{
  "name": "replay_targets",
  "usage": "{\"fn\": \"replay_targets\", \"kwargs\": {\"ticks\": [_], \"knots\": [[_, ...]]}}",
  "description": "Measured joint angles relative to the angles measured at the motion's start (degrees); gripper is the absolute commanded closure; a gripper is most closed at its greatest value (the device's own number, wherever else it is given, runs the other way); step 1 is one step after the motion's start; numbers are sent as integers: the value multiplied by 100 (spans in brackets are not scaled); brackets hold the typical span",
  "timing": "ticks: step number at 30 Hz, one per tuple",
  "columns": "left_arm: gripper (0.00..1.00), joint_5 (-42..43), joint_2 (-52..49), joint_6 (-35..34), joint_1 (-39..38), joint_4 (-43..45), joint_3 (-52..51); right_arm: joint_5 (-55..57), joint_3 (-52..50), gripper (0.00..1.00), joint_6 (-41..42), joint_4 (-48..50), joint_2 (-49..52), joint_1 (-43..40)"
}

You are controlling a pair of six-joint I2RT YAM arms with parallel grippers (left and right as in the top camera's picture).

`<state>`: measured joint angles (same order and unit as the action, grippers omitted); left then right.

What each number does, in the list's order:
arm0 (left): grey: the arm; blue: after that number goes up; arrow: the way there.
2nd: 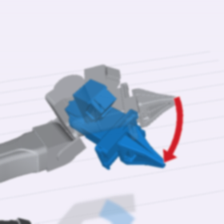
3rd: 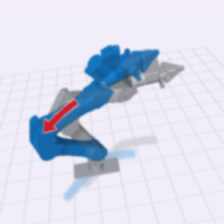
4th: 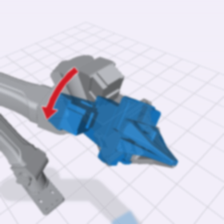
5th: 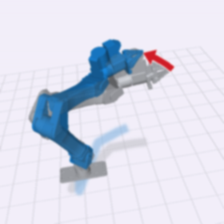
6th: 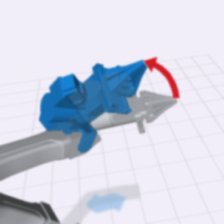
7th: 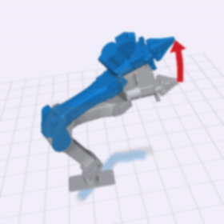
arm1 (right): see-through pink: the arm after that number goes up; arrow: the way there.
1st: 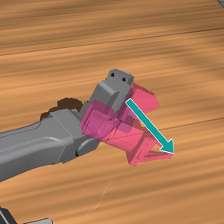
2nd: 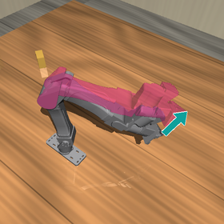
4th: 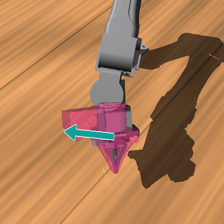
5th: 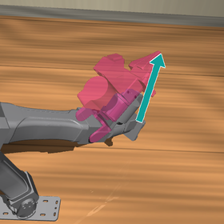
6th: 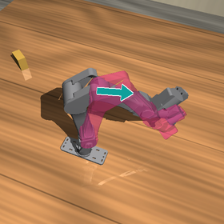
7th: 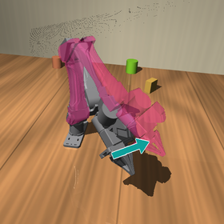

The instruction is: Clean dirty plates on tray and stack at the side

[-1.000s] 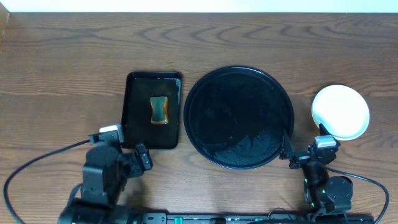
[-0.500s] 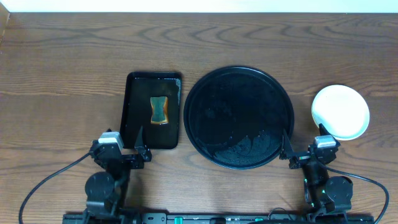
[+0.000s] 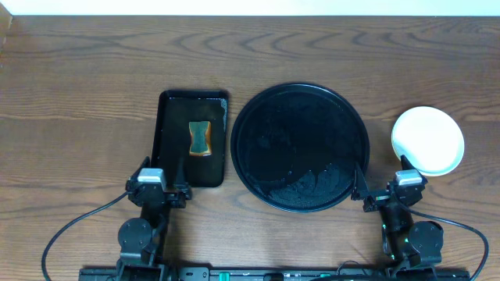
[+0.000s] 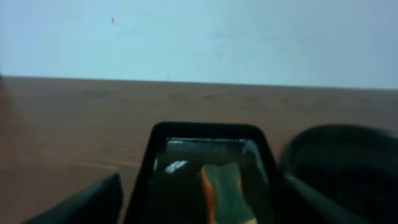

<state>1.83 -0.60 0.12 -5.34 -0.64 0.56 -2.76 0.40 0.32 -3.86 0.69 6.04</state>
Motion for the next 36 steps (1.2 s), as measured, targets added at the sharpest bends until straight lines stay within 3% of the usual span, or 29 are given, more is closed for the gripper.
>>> {"fn": "replay_targets", "kwargs": {"ticks": [36], "knots": [[4,83,2,-7,0,-61,17,0,0,1,0,0,-2,-2]]}}
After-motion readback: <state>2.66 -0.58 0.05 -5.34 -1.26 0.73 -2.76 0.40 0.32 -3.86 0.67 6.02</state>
